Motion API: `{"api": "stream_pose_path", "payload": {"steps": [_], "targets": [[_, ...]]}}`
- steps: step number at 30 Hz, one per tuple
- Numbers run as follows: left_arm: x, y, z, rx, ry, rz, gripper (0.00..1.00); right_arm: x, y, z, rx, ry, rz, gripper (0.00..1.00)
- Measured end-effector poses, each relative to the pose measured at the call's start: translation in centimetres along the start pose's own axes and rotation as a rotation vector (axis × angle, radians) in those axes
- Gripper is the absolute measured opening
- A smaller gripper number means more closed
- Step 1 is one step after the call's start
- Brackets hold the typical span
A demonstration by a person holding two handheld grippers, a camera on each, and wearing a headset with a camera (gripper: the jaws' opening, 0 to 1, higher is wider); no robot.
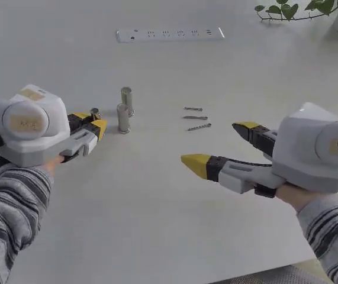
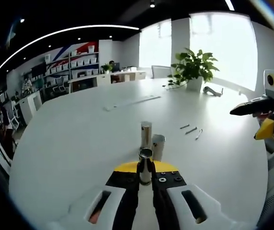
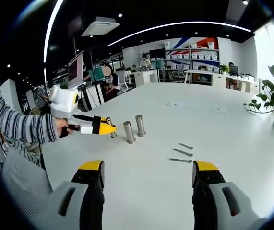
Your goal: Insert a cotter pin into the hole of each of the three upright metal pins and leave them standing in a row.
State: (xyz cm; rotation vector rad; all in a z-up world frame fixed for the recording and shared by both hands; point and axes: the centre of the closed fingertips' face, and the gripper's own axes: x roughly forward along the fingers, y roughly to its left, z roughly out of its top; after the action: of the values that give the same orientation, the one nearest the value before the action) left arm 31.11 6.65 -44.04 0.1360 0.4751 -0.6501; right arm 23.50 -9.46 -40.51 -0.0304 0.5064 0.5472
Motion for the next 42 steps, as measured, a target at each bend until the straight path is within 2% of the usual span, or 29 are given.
{"api": "stream_pose_path", "payload": {"steps": [8, 13, 18, 24, 27, 35, 42], "targets": [[0.0, -3.2, -0.8, -0.021, 0.004, -0.018, 0.05, -0.2, 0.6, -0.1, -0.009, 0.001, 0.005, 0.72], [0.8, -4.7, -1.2, -0.023, 0.002, -0.027, 0.05, -0.3, 0.6, -0.2, -0.004, -0.005, 0.0, 0.72], [1.6, -5.4, -1.5, -0.025, 0.004, -0.033, 0.05, -0.4, 0.4, -0.5, -0.002, -0.004, -0.005, 0.72], [2.3, -5.6, -1.9, -0.04, 0.009, -0.03, 0.05, -0.5, -0.2, -0.8, 0.004, -0.001, -0.009, 0.7], [2.5, -5.9, -1.9, -0.013, 0.009, -0.028, 0.05, -0.5, -0.5, -0.9, 0.007, -0.004, -0.012, 0.7], [2.8, -6.7, -1.5, -0.013, -0.001, -0.047, 0.05, -0.8, -0.9, -0.9, 0.018, -0.003, -0.023, 0.7], [2.8, -6.9, -1.4, 0.011, -0.003, -0.037, 0.06, -0.7, -1.4, -0.9, 0.025, -0.002, -0.026, 0.69]]}}
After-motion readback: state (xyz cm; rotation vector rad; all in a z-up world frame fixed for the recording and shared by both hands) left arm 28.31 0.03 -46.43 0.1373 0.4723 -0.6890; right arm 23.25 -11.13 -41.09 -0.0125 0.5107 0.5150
